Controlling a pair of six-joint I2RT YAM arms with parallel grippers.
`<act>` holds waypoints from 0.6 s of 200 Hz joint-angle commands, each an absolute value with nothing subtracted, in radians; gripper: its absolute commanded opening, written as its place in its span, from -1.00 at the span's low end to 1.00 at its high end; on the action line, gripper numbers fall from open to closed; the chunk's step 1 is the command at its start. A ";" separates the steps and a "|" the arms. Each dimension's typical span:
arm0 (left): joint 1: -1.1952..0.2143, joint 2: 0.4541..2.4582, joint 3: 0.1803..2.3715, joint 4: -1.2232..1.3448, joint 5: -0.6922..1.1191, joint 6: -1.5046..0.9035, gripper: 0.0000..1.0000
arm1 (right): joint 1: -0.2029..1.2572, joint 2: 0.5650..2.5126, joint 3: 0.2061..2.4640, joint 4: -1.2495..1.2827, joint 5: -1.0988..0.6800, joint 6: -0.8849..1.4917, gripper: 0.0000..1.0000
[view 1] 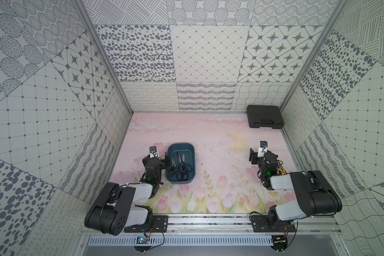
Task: Put the scissors into the storage box
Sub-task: Reset both arms
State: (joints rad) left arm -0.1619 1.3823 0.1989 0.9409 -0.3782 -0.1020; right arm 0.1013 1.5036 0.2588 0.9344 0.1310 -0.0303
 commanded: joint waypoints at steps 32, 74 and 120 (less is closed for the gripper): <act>-0.134 1.541 0.206 1.214 -0.247 -0.022 0.99 | 0.101 1.550 0.255 1.122 0.091 -0.027 0.48; -0.130 1.583 0.250 1.171 -0.212 -0.006 0.99 | 0.101 1.549 0.262 1.113 0.091 -0.029 0.48; -0.084 1.575 0.387 0.895 -0.122 -0.026 0.98 | 0.046 1.554 0.412 0.832 0.022 0.016 0.92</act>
State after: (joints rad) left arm -0.1265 1.5696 0.2897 1.1091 -0.2310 -0.0441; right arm 0.0879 1.5505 0.3431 0.9390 0.0757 -0.0193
